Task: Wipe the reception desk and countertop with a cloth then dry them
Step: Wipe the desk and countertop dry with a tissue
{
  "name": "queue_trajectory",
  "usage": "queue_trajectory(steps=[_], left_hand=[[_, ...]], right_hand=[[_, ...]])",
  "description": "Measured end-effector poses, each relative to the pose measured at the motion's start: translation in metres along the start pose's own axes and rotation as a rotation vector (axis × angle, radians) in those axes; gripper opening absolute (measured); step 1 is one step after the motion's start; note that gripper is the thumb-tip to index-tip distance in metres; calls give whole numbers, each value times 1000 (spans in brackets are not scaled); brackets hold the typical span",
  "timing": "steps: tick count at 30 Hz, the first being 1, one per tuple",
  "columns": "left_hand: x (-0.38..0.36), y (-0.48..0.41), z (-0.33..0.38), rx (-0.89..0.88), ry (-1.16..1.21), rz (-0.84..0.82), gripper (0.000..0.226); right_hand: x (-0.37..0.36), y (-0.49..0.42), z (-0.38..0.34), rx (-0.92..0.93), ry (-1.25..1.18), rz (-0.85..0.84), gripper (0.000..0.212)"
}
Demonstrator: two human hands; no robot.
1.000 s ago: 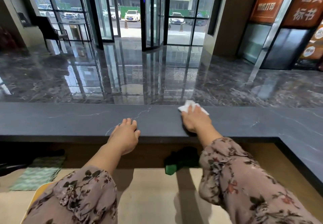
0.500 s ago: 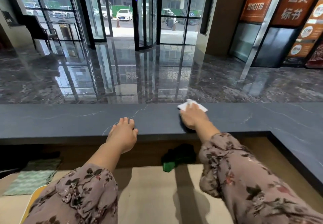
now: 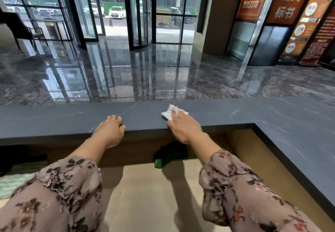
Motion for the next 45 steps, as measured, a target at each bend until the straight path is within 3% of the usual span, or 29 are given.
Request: queue_trajectory(steps=[6,9,13,17,24,29,38,45], left_hand=[[3,4,6,82,-37,42,37],[2,14,12,124,-30,144,30],[1,29,17,110,45,258,28],[6,47,17,115,177,327,39],[20,70,-12,189,211,405,40],[19,75,-19,242,265,424,41],[-12,100,6,372,610,458,42],[-14,119,0,459,823,478,34]], right_hand=[[29,35,152,-293,164,84,50],[35,46,172,-401,138,126,49],[35,56,92,-198,157,263,40],[7,52,-10,-1,-21,322,50],[-39,39,-151,309,36,69,61],[-42,37,-146,413,101,65,59],[-20,58,-22,432,291,216,58],[-19,70,-115,585,185,392,52]])
Point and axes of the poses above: each hand's wrist, its own y-axis away from the middle knuckle, its own x-axis out of the back of the hand, z = x × y, the point moved 8 cm from there along -y, towards the middle knuckle, and after that the axes turned 3 degrees about -x, right-handed, at the moved point
